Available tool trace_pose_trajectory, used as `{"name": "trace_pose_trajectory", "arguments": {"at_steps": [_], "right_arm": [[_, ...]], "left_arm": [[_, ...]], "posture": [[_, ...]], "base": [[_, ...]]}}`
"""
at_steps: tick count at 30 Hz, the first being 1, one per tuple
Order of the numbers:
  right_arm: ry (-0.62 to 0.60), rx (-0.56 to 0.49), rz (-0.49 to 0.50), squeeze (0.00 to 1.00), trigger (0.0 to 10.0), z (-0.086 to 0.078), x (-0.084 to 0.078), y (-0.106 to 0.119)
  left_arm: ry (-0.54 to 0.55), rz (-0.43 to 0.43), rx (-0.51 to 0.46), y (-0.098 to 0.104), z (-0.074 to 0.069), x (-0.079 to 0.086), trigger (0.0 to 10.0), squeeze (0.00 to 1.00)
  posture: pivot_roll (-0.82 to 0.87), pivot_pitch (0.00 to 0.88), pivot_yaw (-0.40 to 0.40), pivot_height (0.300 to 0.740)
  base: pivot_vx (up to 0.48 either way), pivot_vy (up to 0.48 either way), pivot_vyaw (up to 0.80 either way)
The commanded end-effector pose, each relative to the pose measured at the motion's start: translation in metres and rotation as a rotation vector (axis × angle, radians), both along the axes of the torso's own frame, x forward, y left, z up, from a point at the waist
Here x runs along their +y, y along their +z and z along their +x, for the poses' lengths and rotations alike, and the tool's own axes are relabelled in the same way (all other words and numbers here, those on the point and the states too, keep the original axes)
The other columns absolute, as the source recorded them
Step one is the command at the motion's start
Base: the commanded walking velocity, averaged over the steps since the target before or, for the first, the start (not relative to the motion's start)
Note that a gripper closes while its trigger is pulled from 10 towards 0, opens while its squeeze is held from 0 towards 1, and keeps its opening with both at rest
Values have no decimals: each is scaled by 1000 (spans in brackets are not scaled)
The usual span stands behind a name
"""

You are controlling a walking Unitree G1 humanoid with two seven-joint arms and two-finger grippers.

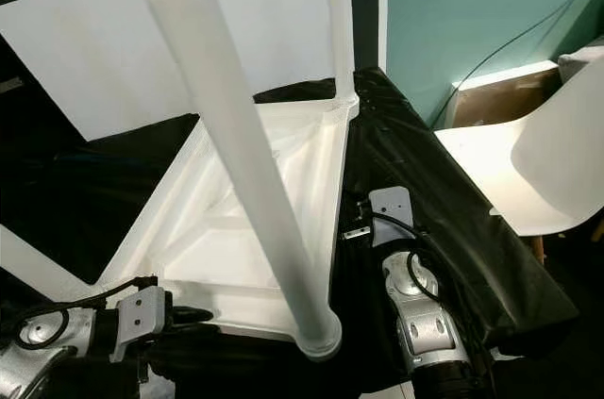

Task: Building children table

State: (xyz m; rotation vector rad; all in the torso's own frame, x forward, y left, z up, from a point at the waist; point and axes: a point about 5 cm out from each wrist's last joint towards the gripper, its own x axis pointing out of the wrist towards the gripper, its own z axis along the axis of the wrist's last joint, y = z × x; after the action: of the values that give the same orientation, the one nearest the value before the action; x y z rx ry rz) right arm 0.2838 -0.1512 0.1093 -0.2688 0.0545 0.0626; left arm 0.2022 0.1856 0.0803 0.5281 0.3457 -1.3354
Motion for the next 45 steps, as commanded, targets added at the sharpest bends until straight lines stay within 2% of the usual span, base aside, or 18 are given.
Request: {"name": "trace_pose_trajectory", "arguments": {"at_steps": [1, 3, 5, 9, 10, 15, 16, 18, 19, 26, 33, 34, 37, 38, 39, 41, 43, 45], "right_arm": [[2, 13, 9, 20, 10000, 2, 3, -1], [2, 13, 9, 20, 10000, 2, 3, -1], [2, 13, 9, 20, 10000, 2, 3, -1], [2, 14, 9, 20, 10000, 1, 2, -1], [2, 14, 10, 20, 10000, 1, 2, -1], [2, 15, 10, 24, 10000, 1, 3, -1], [3, 16, 10, 24, 10000, 1, 3, -1], [3, 16, 10, 24, 10000, 1, 3, -1], [3, 17, 11, 24, 10000, 1, 3, -1], [-3, 4, 15, 24, 10000, -4, 4, 0], [-10, -32, 5, 8, 10000, -11, 1, 6], [-11, -34, 3, 8, 10000, -12, 1, 7], [-11, -42, -9, 8, 10000, -15, -1, 8], [-16, -50, -22, 8, 10000, -20, -5, 9], [-28, -57, -32, 12, 10000, -27, -12, 10], [-37, -61, -39, 12, 10000, -32, -16, 11], [-51, -62, -48, 12, 10000, -43, -26, 12], [-66, -59, -75, 12, 10000, -61, -40, 15]], "left_arm": [[50, 116, 272, -49, -27, 2, 0, 86], [79, 116, 269, -50, -25, 2, 0, 86], [200, 134, 248, -56, -14, 2, 0, 286], [300, 150, 229, -60, -6, 4, 0, 322], [418, 156, 195, -64, 2, 5, 0, 361], [488, 154, 162, -66, 7, 5, 0, 353], [518, 146, 151, -65, 10, 6, 1176, 357], [553, 135, 137, -64, 13, 7, 1608, 357], [599, 120, 123, -62, 17, 9, 39, 1000], [798, 55, 78, -58, 31, 12, 0, 1000], [835, 24, 69, -57, 34, 6, 275, 1000], [841, 26, 66, -57, 34, 6, 3020, 1000], [859, 22, 58, -56, 36, 5, 4275, 1000], [875, 22, 51, -56, 37, 5, 5843, 1000], [885, 24, 35, -55, 37, 5, 9059, 1000], [891, 25, 25, -54, 37, 5, 9059, 1000], [852, 8, 12, -51, 33, 3, 10000, 1000], [759, -51, 1, -42, 24, -2, 10000, 996]], "posture": [[-90, 0, 106, 740], [-90, 0, 106, 740], [-89, 0, 105, 740], [-89, 0, 106, 740], [-90, 0, 106, 740], [-88, 0, 105, 740], [-88, 0, 105, 740], [-88, 0, 105, 740], [-86, 0, 107, 740], [-84, 0, 112, 740], [-94, 0, 109, 740], [-94, 0, 109, 740], [-98, 0, 106, 740], [-100, 0, 106, 740], [-103, 0, 107, 740], [-104, 0, 107, 740], [-113, 0, 109, 740], [-121, 0, 111, 740]], "base": [[0, 0, 0], [0, 0, 0], [0, 0, 0], [0, 0, 0], [0, 0, 0], [0, 0, 0], [0, 0, 0], [0, 0, 0], [0, 0, 0], [0, 0, 0], [0, 0, 0], [0, 0, 0], [0, 0, 0], [0, 0, 0], [0, 0, 0], [0, 0, 0], [0, 0, 0], [0, 0, 0]]}}
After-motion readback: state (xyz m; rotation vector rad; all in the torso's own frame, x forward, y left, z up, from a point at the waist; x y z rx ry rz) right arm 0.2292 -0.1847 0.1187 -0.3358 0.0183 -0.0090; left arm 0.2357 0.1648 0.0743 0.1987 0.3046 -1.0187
